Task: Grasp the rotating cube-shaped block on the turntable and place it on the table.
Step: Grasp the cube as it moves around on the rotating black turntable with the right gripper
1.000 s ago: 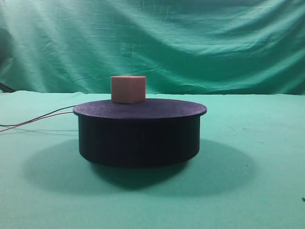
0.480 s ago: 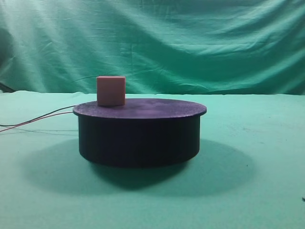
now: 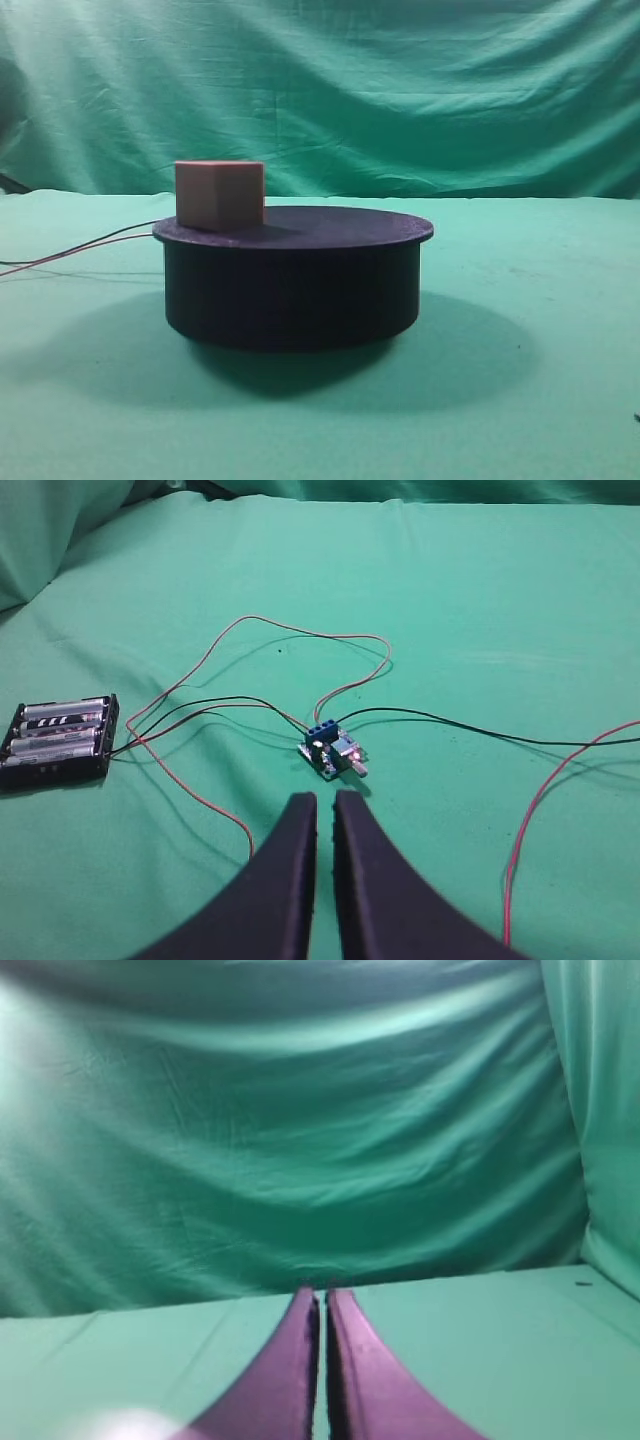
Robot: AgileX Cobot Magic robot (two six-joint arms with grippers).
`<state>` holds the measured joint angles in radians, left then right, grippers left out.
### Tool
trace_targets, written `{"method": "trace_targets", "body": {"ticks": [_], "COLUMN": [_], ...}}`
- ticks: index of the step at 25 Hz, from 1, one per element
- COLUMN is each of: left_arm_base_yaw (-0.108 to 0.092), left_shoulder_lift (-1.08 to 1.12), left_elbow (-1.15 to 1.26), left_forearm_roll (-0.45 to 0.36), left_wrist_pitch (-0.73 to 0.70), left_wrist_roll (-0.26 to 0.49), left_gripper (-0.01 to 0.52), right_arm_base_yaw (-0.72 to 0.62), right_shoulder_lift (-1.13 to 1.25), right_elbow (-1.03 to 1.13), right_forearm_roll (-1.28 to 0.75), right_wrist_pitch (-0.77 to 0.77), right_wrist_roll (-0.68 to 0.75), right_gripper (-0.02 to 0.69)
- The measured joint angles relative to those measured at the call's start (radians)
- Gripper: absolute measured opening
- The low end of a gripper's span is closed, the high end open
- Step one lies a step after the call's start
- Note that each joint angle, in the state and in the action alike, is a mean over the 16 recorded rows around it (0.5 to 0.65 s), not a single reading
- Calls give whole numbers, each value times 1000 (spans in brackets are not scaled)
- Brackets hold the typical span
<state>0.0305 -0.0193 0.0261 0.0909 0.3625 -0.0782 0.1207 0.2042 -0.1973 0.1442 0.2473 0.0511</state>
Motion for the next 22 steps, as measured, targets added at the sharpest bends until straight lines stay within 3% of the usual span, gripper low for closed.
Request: {"method": "trace_targets", "body": {"ticks": [8, 15, 22], "left_arm_base_yaw": [0, 0, 0], "left_shoulder_lift": [0, 0, 0], "left_elbow": [0, 0, 0], "left_forearm_roll": [0, 0, 0], "left_wrist_pitch": [0, 0, 0], "left_wrist_roll": [0, 0, 0], "left_gripper": [0, 0, 0], "right_arm_base_yaw": [79, 241, 413], "right_shoulder_lift": [240, 519, 835], "right_elbow": [-127, -250, -376], "right_forearm_roll": [144, 260, 303], "right_wrist_pitch": [187, 292, 271], "right_wrist_roll": [-223, -431, -467], "right_gripper": [0, 0, 14]}}
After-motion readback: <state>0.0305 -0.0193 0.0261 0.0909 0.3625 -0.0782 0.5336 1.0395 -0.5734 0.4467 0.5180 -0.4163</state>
